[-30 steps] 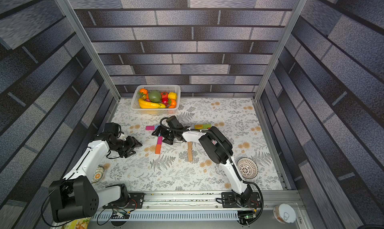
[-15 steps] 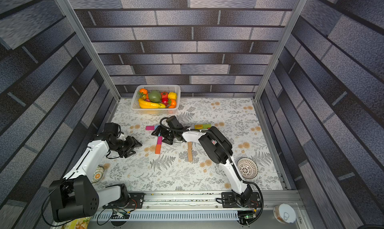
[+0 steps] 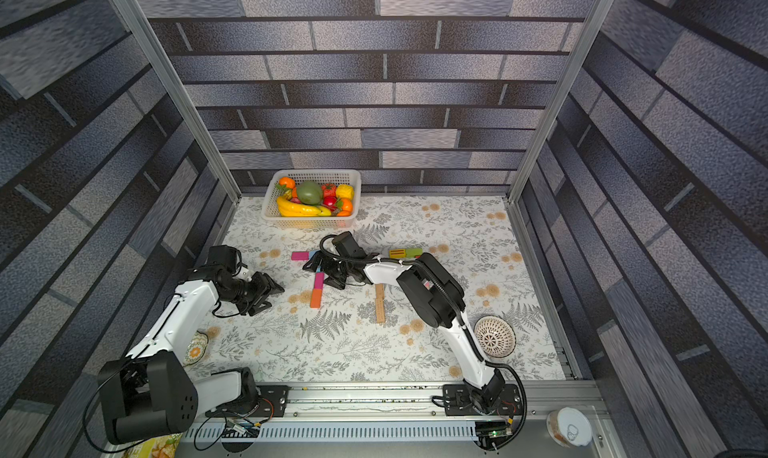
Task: Assemble the number 7 with building blocks
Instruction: Adjust the building block at the center of the board.
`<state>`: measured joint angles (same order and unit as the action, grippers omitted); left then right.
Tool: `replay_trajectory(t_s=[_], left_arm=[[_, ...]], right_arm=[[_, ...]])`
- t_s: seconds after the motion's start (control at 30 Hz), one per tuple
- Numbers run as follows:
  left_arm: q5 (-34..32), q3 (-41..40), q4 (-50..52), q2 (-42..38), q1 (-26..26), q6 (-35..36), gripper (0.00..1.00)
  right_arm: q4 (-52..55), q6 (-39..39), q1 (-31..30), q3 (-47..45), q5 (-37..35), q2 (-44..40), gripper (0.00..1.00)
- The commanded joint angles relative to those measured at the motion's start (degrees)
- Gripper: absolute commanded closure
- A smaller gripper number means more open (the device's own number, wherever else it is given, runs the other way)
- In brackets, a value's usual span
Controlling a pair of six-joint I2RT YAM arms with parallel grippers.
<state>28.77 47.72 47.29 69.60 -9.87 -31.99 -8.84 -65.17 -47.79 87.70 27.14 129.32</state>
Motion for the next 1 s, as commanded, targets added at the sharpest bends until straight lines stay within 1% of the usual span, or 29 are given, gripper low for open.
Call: replay_trajectory(t_s=[0.0,0.4,0.53,0.73,0.97], left_arm=[[1.11,1.23,0.48,0.95,-0.4,0.79,0.4],[1.28,1.49,0.62,1.16,-0.48,1.08,0.4],[1.2,1.58,0.78,0.91,-0.45,1.12,0.4],[1.28,2.67,0.98,0.66,-0.36,1.03,0.4],[1.92,4.97,0.34,0.27,-0.18,0.17,0.39]], right_arm=[[1.06,-0.31,-0.29,0.54,-0.12,2.26,0.0],[0.51,-0.75,-0.28,-1.79,-1.69,0.66,0.0],[0.34,0.31,-0.28,-2.11,-2.44,-0.45,0.0],[5.29,6.41,-0.11,0.39,-4.45,-3.22,0.0],[15.1,15.8,0.04,6.24,-7.59,-7.49,0.0]])
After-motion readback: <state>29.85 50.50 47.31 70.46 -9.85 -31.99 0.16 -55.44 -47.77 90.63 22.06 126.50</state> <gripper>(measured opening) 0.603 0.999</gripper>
